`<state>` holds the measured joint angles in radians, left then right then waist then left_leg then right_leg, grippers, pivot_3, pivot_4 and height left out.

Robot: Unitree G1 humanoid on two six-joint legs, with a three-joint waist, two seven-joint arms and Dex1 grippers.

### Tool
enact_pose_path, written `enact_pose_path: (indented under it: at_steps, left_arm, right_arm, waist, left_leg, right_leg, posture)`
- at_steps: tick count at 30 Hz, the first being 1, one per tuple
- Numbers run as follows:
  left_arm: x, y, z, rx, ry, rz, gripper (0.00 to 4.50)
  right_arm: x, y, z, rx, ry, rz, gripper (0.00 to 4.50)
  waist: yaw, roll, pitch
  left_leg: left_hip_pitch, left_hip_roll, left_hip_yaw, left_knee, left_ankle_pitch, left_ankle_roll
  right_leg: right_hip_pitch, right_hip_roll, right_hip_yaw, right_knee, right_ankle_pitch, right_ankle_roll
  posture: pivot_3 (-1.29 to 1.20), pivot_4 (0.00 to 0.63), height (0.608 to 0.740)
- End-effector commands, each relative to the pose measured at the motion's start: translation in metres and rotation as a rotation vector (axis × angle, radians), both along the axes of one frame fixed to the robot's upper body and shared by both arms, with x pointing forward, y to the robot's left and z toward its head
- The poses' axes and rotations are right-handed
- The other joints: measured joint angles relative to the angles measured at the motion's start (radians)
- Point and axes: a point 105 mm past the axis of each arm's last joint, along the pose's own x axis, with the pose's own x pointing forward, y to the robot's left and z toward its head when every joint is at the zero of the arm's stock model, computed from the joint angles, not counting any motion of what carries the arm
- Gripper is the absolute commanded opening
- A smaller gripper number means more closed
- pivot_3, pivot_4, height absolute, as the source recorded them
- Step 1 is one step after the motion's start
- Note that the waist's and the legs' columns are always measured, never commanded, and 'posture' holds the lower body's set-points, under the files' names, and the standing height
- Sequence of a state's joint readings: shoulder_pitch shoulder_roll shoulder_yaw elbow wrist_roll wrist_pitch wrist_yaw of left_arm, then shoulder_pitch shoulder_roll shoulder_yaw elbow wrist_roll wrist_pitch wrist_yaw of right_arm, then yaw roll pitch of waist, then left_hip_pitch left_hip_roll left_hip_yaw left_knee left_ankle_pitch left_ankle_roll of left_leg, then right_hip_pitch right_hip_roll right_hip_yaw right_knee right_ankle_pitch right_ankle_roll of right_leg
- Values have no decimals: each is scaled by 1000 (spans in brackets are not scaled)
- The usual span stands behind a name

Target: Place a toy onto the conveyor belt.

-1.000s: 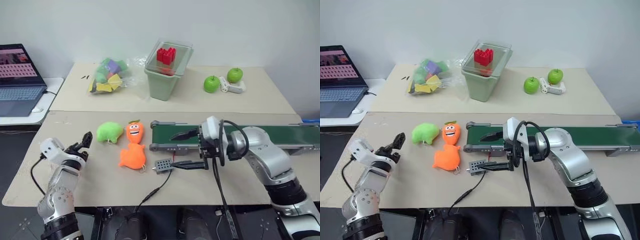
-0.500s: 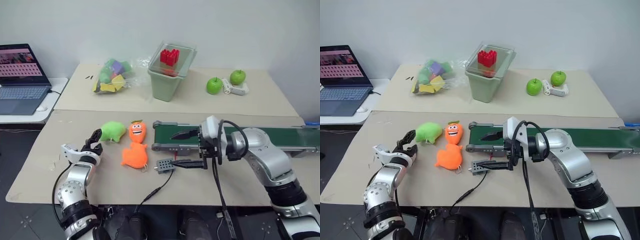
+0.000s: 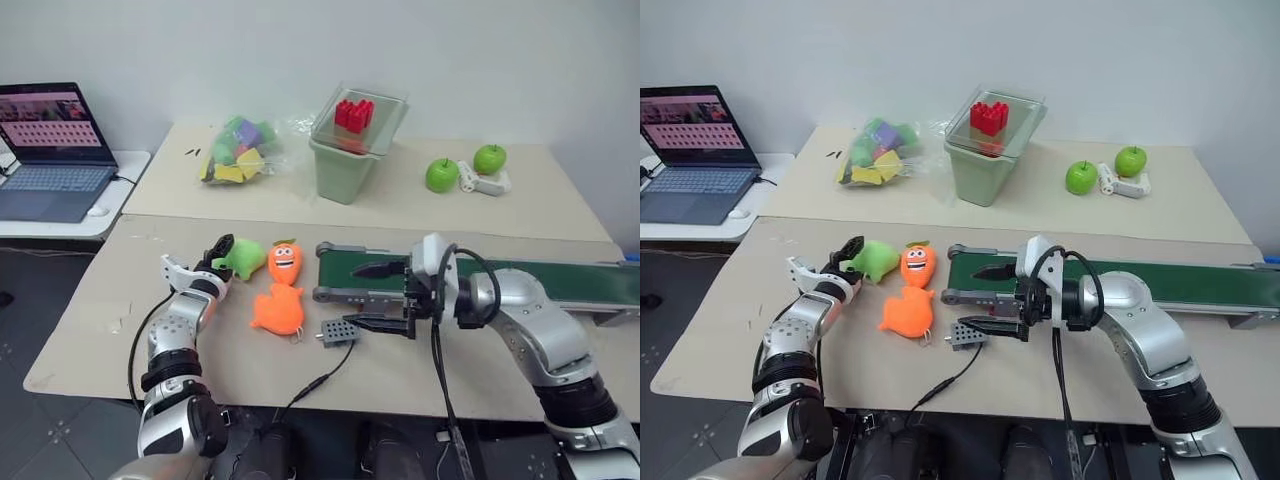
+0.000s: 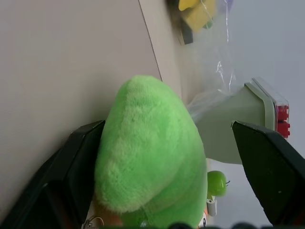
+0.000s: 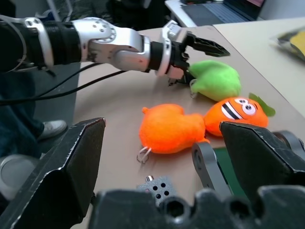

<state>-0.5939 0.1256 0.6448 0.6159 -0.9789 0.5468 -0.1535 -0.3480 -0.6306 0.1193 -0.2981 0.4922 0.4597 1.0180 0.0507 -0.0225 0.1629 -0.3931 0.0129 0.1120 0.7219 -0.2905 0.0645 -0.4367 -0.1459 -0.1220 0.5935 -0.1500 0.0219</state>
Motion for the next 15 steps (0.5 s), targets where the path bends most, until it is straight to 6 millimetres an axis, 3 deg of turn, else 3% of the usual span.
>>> enact_pose_path:
  at_steps: [1,7,10,15]
  left_arm:
    - [0,-20,-8,-9,32,-75,4473]
    - [0,-17,-7,-10,26,-71,4473]
    - [0,-17,-5,-12,23,-69,3745]
    - [0,-16,-5,-27,16,-61,1930]
  right_arm:
    - [4,-10,-2,49,-9,-61,4500]
    - [6,-12,-8,61,3,-76,4500]
    - [7,-11,-8,65,0,-78,4500]
    - [9,-11,-7,64,-5,-80,4500]
  waist:
    - [0,0,0]
    - [-1,0,0]
    - [-1,0,0]
    - [-14,0,0]
  left_leg:
    - [0,0,0,1,-1,1]
    - [0,0,0,0,-1,1]
    - [-1,0,-1,1,-1,1]
    - [-6,0,-1,3,-1,1]
  right_leg:
    - [1,0,0,0,0,0]
    - [0,0,0,0,0,1]
    - [0,0,0,0,0,1]
    - [-4,0,0,0,0,2]
  posture:
    - [0,150,740]
    - [0,150,740]
    - [0,150,740]
    - [0,150,740]
